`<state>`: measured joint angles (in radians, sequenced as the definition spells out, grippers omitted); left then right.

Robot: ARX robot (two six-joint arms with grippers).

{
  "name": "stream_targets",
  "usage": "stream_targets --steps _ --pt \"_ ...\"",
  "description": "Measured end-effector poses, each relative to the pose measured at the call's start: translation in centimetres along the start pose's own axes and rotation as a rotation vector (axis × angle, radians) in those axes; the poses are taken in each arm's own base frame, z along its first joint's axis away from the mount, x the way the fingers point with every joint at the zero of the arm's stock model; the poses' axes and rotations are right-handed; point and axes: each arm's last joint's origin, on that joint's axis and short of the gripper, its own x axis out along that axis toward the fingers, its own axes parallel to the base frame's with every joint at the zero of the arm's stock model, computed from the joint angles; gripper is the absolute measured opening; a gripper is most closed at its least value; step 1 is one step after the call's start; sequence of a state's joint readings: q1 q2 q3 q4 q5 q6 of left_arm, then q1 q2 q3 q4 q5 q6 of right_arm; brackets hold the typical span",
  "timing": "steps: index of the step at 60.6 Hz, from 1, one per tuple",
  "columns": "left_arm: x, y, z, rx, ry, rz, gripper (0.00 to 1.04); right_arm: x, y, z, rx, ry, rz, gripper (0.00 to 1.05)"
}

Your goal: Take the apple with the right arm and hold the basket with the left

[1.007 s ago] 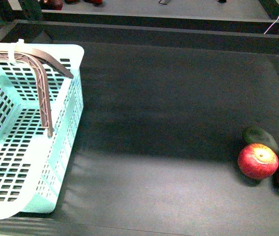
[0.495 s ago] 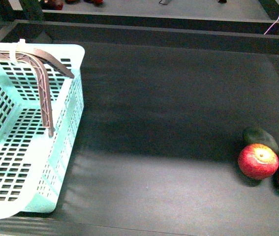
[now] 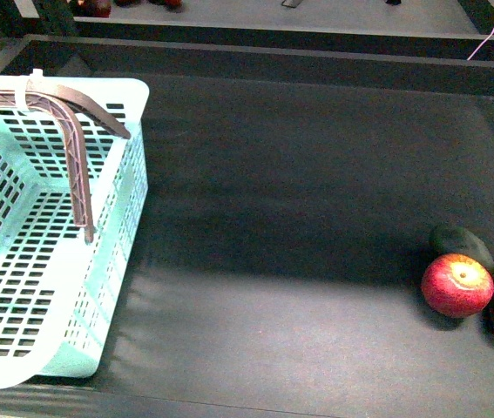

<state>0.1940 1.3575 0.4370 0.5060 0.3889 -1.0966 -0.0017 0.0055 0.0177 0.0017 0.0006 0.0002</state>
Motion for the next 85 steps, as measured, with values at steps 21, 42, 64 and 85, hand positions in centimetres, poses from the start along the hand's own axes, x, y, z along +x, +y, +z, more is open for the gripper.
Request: stream_targets --steps 21,42,64,85 --pt "6.9 -0.5 1.5 -0.058 -0.011 0.103 0.98 0.0 0.0 0.0 0.0 0.0 0.0 0.96" --pt "10.2 -0.2 3.5 -0.078 -0.045 0.19 0.97 0.0 0.0 0.0 0.0 0.0 0.0 0.96" --pt "10.9 0.7 3.8 -0.094 -0.059 0.276 0.35 0.0 0.0 0.0 0.0 0.0 0.0 0.96" --pt "9.0 -1.1 3.0 -0.128 -0.046 0.246 0.15 0.0 0.0 0.0 0.0 0.0 0.0 0.96"
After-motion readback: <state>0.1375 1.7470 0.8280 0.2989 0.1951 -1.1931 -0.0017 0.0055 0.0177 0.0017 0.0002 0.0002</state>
